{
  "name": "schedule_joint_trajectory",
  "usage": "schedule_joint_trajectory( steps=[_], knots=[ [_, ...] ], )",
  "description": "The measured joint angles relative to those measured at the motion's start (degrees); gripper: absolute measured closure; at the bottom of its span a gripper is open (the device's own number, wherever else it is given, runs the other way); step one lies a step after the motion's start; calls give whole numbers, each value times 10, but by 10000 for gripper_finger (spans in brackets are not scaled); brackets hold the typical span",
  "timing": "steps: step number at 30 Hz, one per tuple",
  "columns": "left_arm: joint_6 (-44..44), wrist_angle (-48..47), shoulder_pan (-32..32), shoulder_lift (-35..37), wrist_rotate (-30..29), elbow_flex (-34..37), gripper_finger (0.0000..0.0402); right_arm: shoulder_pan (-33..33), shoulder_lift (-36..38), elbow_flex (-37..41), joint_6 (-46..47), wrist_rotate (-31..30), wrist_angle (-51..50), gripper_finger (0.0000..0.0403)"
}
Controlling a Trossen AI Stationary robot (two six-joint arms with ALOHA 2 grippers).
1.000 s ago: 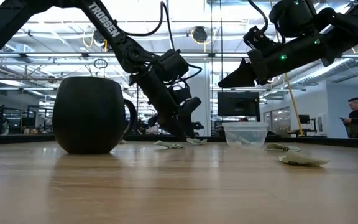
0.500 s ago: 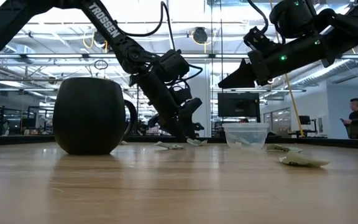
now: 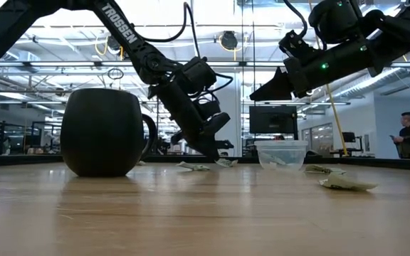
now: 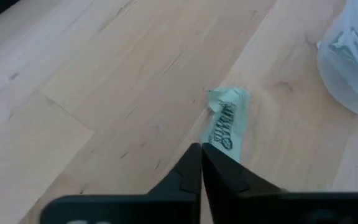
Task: Pick and place Stevia / Truvia into bins
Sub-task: Put the white stevia packet into the rectangle transparent container
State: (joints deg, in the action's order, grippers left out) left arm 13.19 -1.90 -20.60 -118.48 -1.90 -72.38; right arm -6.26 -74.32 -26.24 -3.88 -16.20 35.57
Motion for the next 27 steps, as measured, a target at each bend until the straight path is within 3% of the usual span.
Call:
schedule_joint_trajectory(
  steps=[8, 13, 21, 27],
  knots=[
    [-17, -3, 0, 9, 14, 0, 397, 0, 0, 0, 0, 0, 0, 193],
    [-30, -43, 5, 63, 46, 0, 398, 0, 0, 0, 0, 0, -2, 193],
    [-65, -295, 45, 244, 47, 0, 399, 0, 0, 0, 0, 0, -7, 193],
    [6, -494, 124, 390, 47, 0, 400, 0, 0, 0, 0, -1, -7, 193]
  ],
)
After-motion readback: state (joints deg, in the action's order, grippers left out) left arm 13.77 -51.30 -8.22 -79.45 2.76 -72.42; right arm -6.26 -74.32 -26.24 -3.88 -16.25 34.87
